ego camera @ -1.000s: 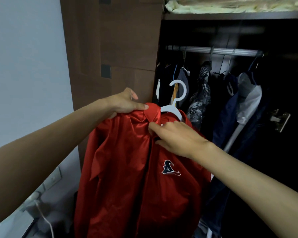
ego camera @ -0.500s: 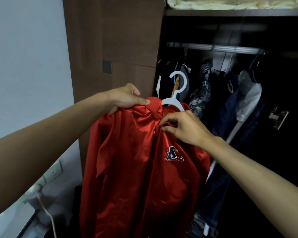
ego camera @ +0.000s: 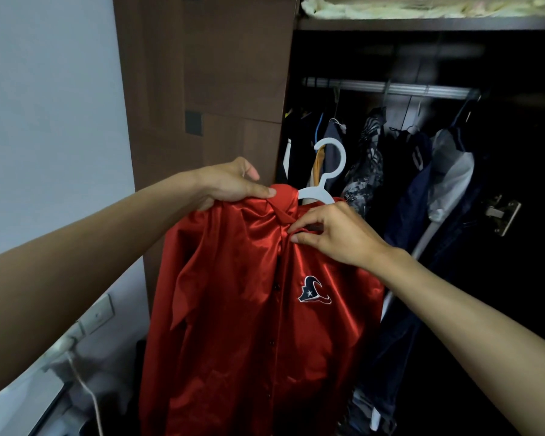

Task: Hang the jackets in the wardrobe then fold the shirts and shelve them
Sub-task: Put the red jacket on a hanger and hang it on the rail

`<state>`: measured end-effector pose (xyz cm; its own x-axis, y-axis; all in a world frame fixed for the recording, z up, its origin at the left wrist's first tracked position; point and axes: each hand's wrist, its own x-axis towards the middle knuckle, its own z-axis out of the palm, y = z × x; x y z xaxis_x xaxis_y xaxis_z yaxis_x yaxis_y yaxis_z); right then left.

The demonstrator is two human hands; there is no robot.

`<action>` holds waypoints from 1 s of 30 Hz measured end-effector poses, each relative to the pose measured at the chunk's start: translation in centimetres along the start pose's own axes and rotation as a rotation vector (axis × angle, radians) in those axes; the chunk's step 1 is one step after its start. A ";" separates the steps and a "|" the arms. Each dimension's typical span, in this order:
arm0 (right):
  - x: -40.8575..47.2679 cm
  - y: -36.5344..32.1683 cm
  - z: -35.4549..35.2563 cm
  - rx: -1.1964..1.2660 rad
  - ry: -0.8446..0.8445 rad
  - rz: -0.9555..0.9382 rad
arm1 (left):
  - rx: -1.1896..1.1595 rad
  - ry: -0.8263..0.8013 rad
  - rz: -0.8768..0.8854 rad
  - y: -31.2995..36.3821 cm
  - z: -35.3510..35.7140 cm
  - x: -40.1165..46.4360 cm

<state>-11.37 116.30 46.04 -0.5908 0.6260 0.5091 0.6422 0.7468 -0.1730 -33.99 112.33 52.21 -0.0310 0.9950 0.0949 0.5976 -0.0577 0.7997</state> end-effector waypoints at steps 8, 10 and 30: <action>-0.4 -0.4 0.0 0.021 0.056 -0.039 | 0.018 -0.031 -0.009 0.4 0.0 -0.2; -0.4 -0.7 -0.2 0.019 0.055 -0.042 | 0.012 -0.046 -0.012 0.3 0.1 -0.2; -1.0 0.3 -3.2 0.259 -0.358 0.208 | 0.014 -0.138 -0.031 -1.4 0.4 0.1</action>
<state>-9.00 115.22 48.22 -0.6231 0.7717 0.1276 0.6484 0.6009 -0.4674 -34.52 112.51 50.90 0.0599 0.9981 -0.0131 0.6089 -0.0261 0.7928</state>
